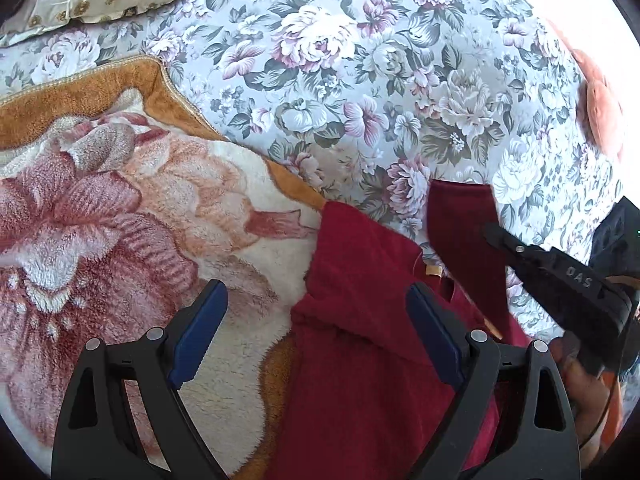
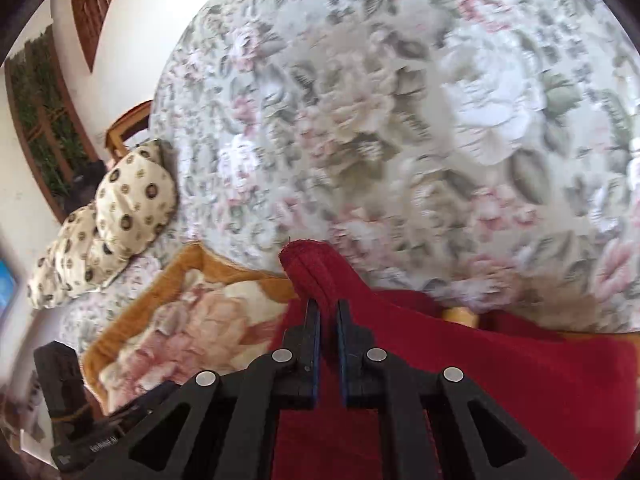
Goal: Fold small clothes
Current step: 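Fold the held sleeve across the sweater body and release with the right gripper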
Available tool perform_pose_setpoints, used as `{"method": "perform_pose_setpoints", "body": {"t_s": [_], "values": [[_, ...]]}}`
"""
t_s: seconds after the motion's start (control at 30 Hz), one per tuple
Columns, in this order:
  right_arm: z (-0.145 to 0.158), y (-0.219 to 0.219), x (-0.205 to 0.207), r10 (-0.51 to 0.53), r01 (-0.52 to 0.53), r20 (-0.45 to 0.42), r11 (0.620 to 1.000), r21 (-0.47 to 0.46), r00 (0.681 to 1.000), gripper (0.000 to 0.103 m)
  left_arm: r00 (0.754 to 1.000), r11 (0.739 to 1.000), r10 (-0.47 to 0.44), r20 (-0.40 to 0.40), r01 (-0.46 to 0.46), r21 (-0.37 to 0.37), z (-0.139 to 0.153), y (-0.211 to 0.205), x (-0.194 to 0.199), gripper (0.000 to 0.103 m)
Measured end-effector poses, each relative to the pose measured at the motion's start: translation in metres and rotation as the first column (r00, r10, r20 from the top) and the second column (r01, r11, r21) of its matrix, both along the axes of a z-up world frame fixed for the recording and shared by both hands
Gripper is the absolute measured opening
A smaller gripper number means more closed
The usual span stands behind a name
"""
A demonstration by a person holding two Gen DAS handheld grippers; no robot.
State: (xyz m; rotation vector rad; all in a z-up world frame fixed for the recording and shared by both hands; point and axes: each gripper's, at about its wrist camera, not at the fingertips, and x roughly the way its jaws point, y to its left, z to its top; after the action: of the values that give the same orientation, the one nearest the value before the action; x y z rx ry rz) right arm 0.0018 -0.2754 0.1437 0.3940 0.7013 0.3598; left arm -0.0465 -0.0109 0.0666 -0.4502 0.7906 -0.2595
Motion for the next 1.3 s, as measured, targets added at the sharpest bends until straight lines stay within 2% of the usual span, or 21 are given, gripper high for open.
{"method": "perform_pose_setpoints", "body": {"t_s": [0.07, 0.17, 0.2, 0.27, 0.3, 0.37, 0.43, 0.5, 0.6, 0.67, 0.8, 0.9, 0.93, 0.97, 1.0, 1.03, 1.07, 1.13, 1.2, 1.23, 1.3], "values": [[-0.028, 0.038, 0.013, 0.069, -0.067, -0.081, 0.997, 0.024, 0.994, 0.009, 1.000, 1.000, 0.004, -0.024, -0.004, -0.002, -0.007, 0.002, 0.005, 0.091], [-0.081, 0.070, 0.027, 0.146, -0.148, -0.287, 0.989, 0.014, 0.947, 0.011, 0.998, 1.000, 0.007, -0.054, -0.008, -0.007, -0.016, 0.003, 0.011, 0.091], [-0.083, 0.069, 0.023, 0.150, -0.151, -0.291, 0.988, 0.018, 0.945, 0.011, 0.998, 1.000, 0.004, -0.058, -0.005, -0.015, -0.018, 0.003, 0.012, 0.091], [-0.068, 0.048, 0.009, 0.122, -0.123, -0.231, 0.992, 0.012, 0.965, 0.016, 0.998, 0.999, 0.000, -0.055, -0.002, -0.032, -0.019, 0.003, 0.013, 0.091], [-0.051, 0.036, -0.001, 0.107, -0.107, -0.197, 0.994, 0.011, 0.975, 0.024, 0.999, 0.999, -0.001, -0.049, -0.001, -0.040, -0.018, 0.003, 0.012, 0.091], [-0.023, 0.000, -0.027, 0.057, -0.056, -0.147, 0.998, 0.012, 0.987, 0.033, 0.999, 0.999, -0.009, -0.035, 0.007, -0.049, -0.016, 0.000, 0.012, 0.091], [-0.006, -0.040, -0.051, 0.000, 0.002, -0.137, 1.000, 0.013, 0.991, 0.034, 0.999, 0.998, -0.026, -0.021, 0.025, -0.049, -0.014, -0.006, 0.012, 0.091], [0.004, -0.077, -0.072, -0.071, 0.067, -0.145, 0.997, -0.034, 0.987, 0.034, 0.999, 0.999, -0.034, -0.011, 0.034, -0.033, -0.012, -0.013, 0.013, 0.091], [-0.002, -0.131, -0.097, -0.275, 0.238, -0.176, 0.950, -0.201, 0.945, 0.034, 0.998, 0.999, -0.044, -0.039, 0.045, 0.020, -0.014, -0.028, 0.027, 0.091], [-0.016, -0.162, -0.104, -0.367, 0.317, -0.220, 0.920, -0.231, 0.904, 0.034, 0.997, 0.998, -0.049, -0.061, 0.051, 0.026, -0.017, -0.035, 0.038, 0.091], [-0.052, -0.209, -0.103, -0.419, 0.381, -0.328, 0.907, -0.178, 0.846, 0.034, 0.991, 0.994, -0.086, -0.100, 0.092, 0.063, -0.025, -0.055, 0.066, 0.091], [-0.078, -0.215, -0.088, -0.373, 0.387, -0.388, 0.921, -0.043, 0.843, 0.034, 0.986, 0.991, -0.125, -0.110, 0.129, 0.031, -0.028, -0.065, 0.079, 0.090], [-0.084, -0.215, -0.082, -0.358, 0.388, -0.396, 0.922, -0.006, 0.845, 0.034, 0.985, 0.989, -0.140, -0.101, 0.144, 0.033, -0.028, -0.070, 0.081, 0.081], [-0.088, -0.215, -0.076, -0.350, 0.383, -0.397, 0.924, 0.004, 0.849, 0.034, 0.980, 0.983, -0.168, -0.104, 0.175, 0.061, -0.029, -0.079, 0.084, 0.065], [-0.089, -0.212, -0.071, -0.356, 0.381, -0.380, 0.924, -0.011, 0.854, 0.025, 0.974, 0.973, -0.195, -0.117, 0.206, 0.099, -0.031, -0.088, 0.087, 0.056], [-0.087, -0.209, -0.070, -0.370, 0.383, -0.355, 0.923, -0.036, 0.858, 0.020, 0.967, 0.961, -0.219, -0.130, 0.237, 0.141, -0.031, -0.097, 0.089, 0.036], [-0.080, -0.207, -0.070, -0.388, 0.390, -0.318, 0.919, -0.062, 0.865, 0.012, 0.963, 0.953, -0.237, -0.128, 0.256, 0.161, -0.030, -0.103, 0.090, 0.022], [-0.060, -0.207, -0.078, -0.419, 0.410, -0.216, 0.908, -0.088, 0.882, 0.010, 0.963, 0.947, -0.256, -0.087, 0.267, 0.175, -0.021, -0.104, 0.090, 0.019], [-0.047, -0.205, -0.083, -0.471, 0.449, -0.113, 0.876, -0.175, 0.875, 0.007, 0.969, 0.944, -0.245, -0.027, 0.244, 0.223, -0.014, -0.103, 0.087, 0.019], [-0.051, -0.203, -0.077, -0.484, 0.452, -0.105, 0.861, -0.233, 0.869, 0.007, 0.971, 0.937, -0.237, -0.039, 0.239, 0.255, -0.019, -0.104, 0.088, 0.019], [-0.067, -0.208, -0.068, -0.470, 0.419, -0.197, 0.872, -0.252, 0.860, 0.007, 0.969, 0.927, -0.230, -0.095, 0.247, 0.281, -0.034, -0.104, 0.090, 0.019]]}}
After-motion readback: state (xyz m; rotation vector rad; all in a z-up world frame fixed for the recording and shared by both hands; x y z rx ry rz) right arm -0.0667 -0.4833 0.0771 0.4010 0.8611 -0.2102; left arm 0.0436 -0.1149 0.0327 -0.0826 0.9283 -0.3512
